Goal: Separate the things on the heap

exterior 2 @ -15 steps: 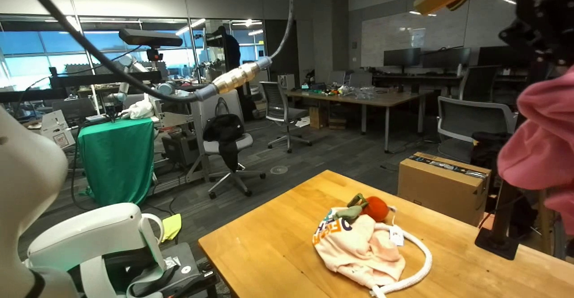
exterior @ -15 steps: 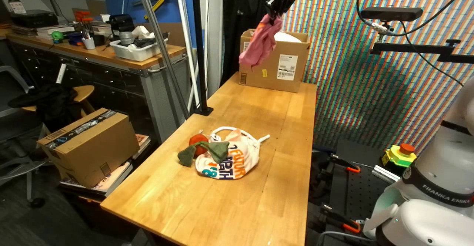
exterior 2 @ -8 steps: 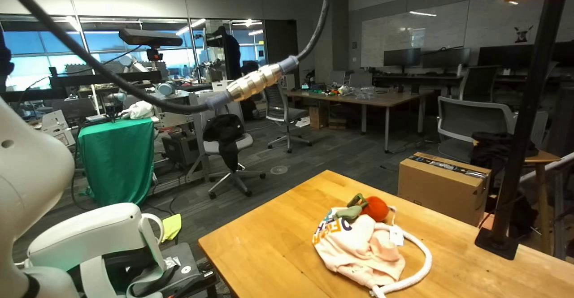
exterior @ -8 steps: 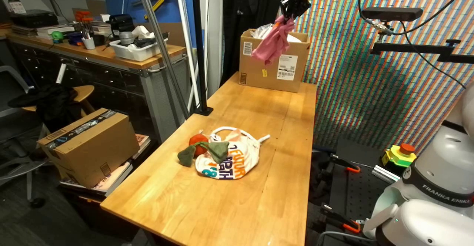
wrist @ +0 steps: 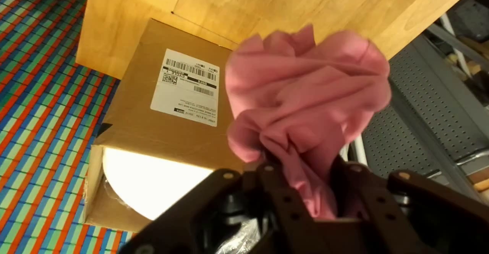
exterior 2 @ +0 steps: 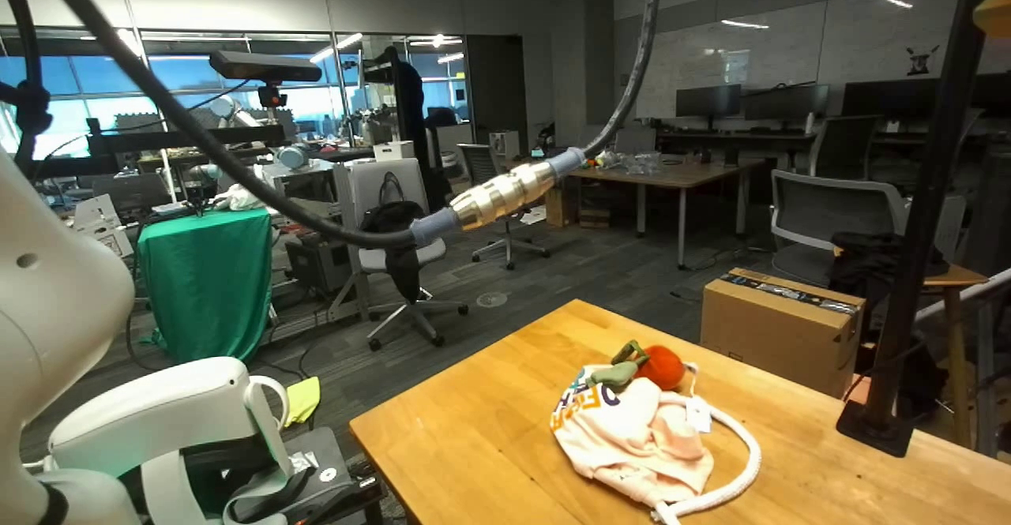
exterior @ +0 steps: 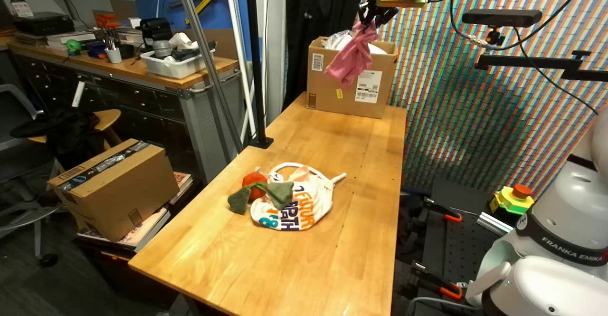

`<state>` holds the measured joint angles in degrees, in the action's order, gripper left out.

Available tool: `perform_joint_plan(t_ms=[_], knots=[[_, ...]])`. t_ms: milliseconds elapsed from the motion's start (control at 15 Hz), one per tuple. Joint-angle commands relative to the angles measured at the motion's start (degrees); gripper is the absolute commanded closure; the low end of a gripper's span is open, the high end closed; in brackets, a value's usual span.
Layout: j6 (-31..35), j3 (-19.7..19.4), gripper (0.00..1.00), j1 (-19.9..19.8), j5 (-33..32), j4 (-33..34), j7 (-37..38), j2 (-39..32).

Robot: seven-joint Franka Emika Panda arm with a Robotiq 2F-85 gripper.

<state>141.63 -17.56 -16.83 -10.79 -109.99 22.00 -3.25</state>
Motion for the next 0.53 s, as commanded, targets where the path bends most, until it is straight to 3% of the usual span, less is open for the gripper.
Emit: perform_joint_plan(t_ms=[0, 333, 467], knots=[[-0.3, -0.5, 0.38, 0.5, -4.7, 1.9, 4.2, -1.0], [-4.4, 0.3, 0.02, 1.6, -10.0, 0.5, 5.0, 0.5], [-7.8, 1.8, 0.00, 2.6, -7.5, -1.3, 0.2, 1.9]])
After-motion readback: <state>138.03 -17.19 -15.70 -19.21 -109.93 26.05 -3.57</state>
